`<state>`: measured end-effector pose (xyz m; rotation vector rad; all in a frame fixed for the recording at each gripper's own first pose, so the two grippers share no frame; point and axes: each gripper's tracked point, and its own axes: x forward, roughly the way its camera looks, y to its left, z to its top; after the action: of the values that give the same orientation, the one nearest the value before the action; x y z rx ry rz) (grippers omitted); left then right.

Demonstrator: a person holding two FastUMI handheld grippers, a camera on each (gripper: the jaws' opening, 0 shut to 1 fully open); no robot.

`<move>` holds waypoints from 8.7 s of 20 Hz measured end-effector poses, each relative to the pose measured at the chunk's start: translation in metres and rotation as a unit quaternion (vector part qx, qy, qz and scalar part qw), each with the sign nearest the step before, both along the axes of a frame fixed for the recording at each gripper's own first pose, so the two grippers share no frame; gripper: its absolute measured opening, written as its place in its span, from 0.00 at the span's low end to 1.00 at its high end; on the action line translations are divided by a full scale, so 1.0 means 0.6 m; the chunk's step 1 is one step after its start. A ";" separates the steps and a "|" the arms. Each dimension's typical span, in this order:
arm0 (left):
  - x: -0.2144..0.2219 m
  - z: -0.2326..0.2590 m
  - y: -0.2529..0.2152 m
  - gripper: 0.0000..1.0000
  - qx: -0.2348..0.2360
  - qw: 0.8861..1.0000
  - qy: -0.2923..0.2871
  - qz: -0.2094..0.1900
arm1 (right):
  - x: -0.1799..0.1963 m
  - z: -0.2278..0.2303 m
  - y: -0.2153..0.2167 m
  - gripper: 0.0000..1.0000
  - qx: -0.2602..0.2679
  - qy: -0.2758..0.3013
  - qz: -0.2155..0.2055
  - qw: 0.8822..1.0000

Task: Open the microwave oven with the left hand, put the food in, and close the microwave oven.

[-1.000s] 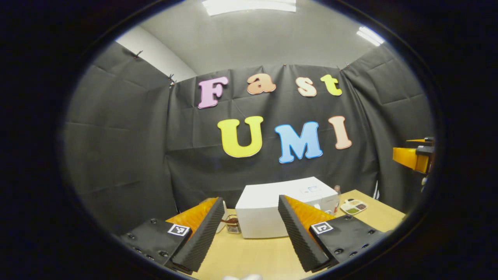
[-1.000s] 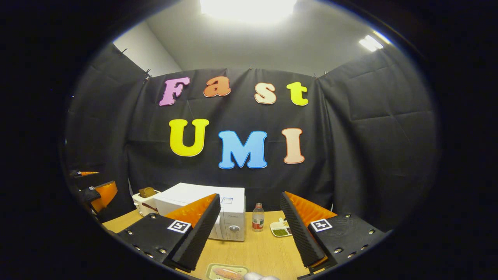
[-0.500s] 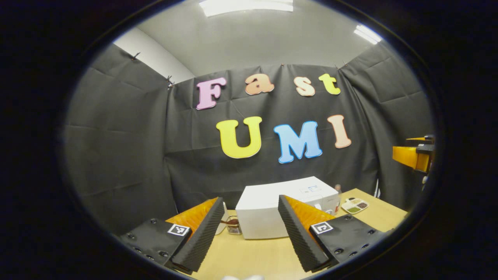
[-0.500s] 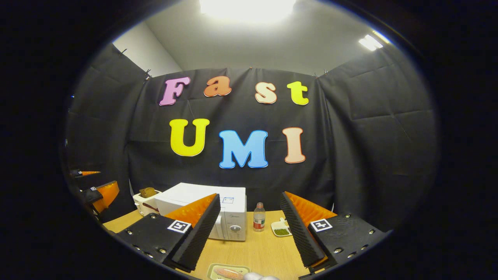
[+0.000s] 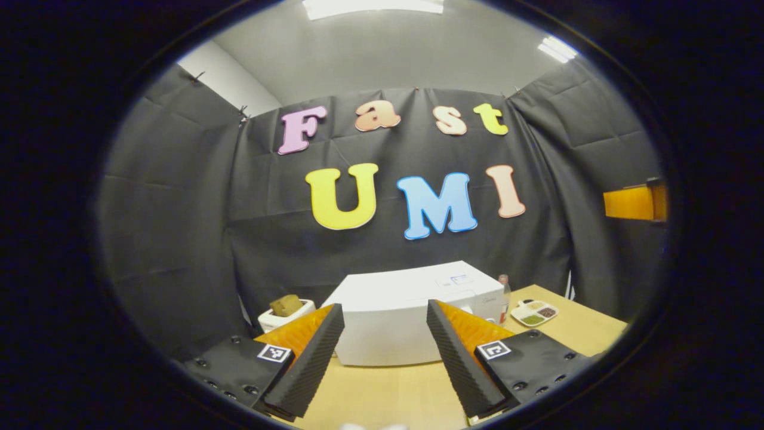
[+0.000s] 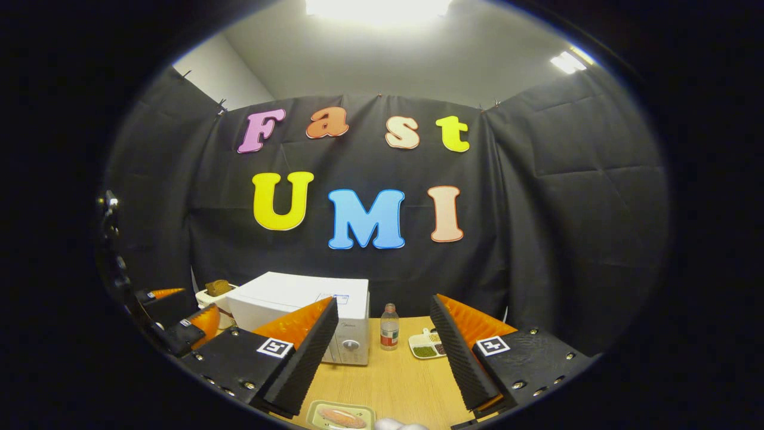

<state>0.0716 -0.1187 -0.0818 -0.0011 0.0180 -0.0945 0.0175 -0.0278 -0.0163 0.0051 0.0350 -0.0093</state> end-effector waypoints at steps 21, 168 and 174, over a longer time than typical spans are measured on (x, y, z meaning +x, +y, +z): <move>0.286 -0.273 -0.316 0.96 0.000 0.997 0.051 -0.057 | 0.082 -0.103 -0.072 0.96 -0.041 0.063 -0.010 0.997; -0.172 -0.053 0.191 0.95 -0.018 0.999 0.003 -0.042 | -0.050 -0.640 0.165 0.48 -0.147 0.357 0.274 0.881; -0.177 -0.037 0.211 0.96 -0.013 0.999 -0.003 -0.040 | 0.001 -0.518 0.214 0.48 0.003 0.320 0.254 0.913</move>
<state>-0.0347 0.0077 -0.1039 -0.0266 0.0102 -0.1748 0.0184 0.1009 -0.3268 -0.0007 0.6951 0.5141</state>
